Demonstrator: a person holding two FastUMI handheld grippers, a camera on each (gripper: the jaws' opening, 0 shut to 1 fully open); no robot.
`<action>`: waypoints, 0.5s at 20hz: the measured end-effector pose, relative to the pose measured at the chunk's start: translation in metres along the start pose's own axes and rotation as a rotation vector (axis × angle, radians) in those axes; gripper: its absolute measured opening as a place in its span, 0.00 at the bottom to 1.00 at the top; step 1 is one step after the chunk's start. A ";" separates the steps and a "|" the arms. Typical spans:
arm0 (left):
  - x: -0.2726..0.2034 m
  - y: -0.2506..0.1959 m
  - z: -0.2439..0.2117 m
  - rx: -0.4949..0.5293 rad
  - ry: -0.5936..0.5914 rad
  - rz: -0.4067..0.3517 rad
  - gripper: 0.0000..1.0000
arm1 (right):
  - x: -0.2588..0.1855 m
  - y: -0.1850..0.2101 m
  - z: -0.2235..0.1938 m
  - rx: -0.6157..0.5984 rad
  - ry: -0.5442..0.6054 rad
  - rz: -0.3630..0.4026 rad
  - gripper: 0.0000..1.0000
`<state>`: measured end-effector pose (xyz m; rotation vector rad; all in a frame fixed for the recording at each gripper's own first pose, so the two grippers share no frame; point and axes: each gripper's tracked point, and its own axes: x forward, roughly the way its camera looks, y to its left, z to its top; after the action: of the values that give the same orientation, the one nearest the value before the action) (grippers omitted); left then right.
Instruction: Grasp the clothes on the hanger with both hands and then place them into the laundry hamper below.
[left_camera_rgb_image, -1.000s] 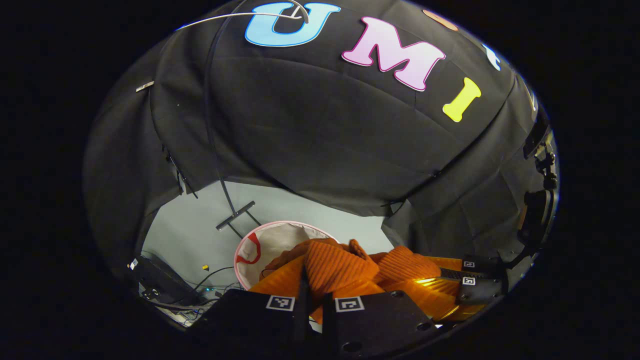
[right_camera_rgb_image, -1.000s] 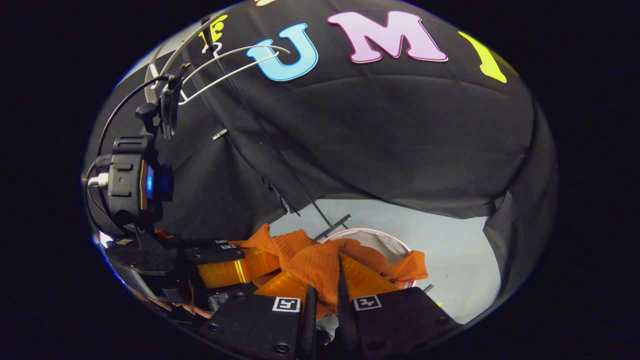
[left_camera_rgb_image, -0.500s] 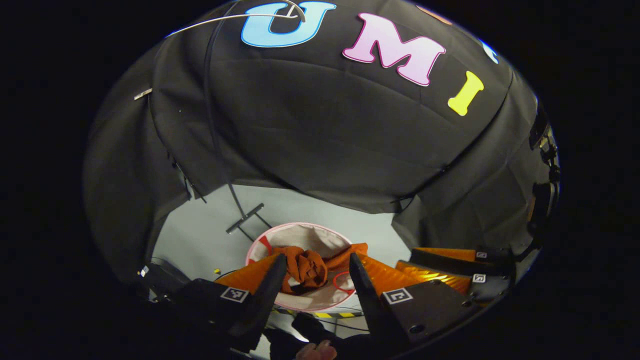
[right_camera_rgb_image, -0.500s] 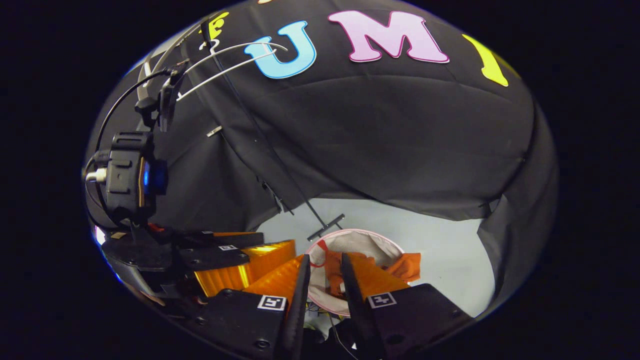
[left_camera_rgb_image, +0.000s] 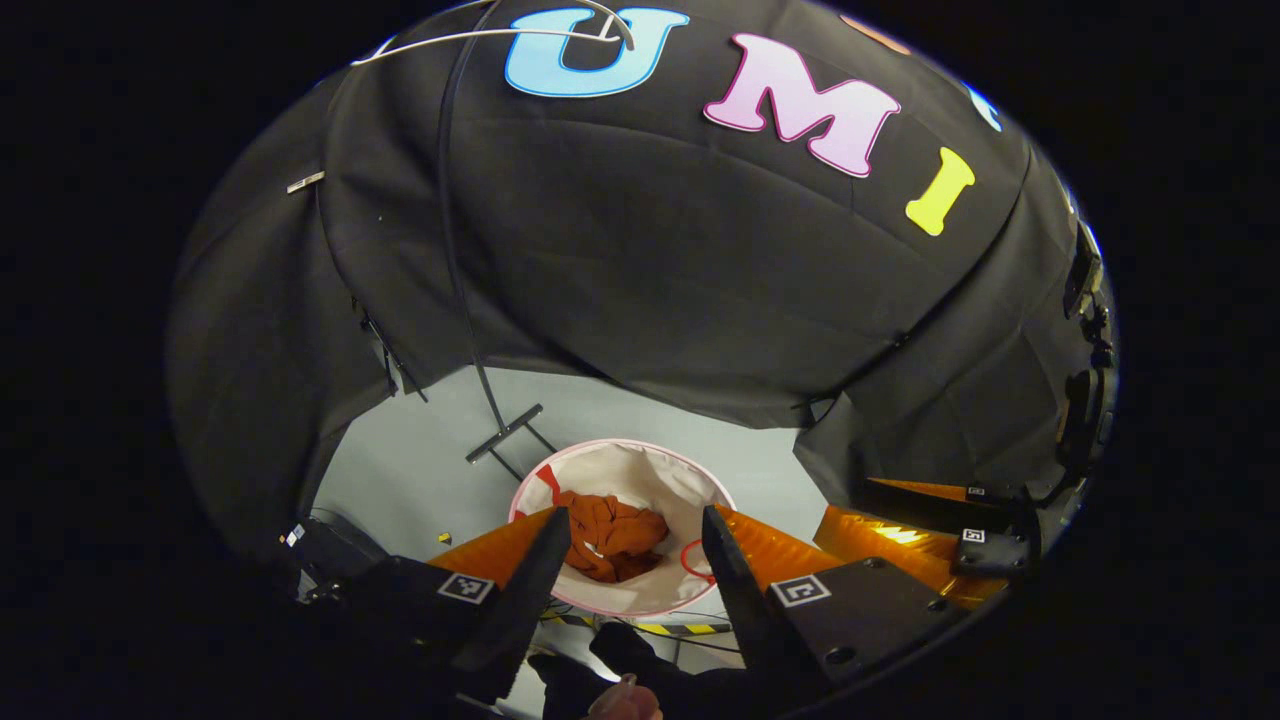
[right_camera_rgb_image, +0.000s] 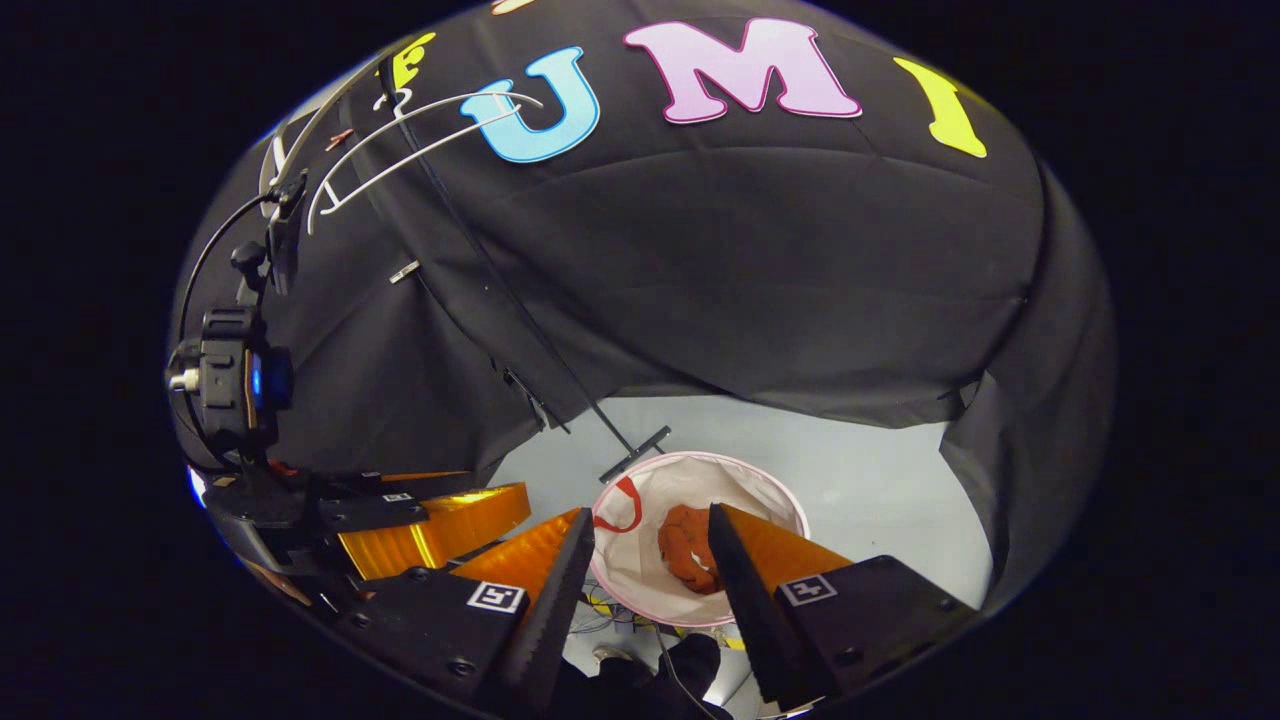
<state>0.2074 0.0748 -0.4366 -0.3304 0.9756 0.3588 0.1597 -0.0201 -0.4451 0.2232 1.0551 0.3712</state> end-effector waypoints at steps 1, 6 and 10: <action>-0.001 -0.001 0.000 -0.001 -0.004 -0.003 0.86 | -0.001 0.001 0.000 0.000 -0.001 0.001 0.78; -0.011 -0.001 -0.002 0.017 -0.030 0.000 0.95 | -0.007 -0.001 0.002 -0.013 -0.023 -0.011 0.99; -0.035 0.008 -0.005 0.105 -0.095 0.034 0.96 | -0.013 0.001 0.002 -0.012 -0.041 -0.023 0.99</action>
<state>0.1825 0.0747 -0.4098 -0.2000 0.9045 0.3493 0.1557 -0.0249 -0.4332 0.2073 1.0139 0.3511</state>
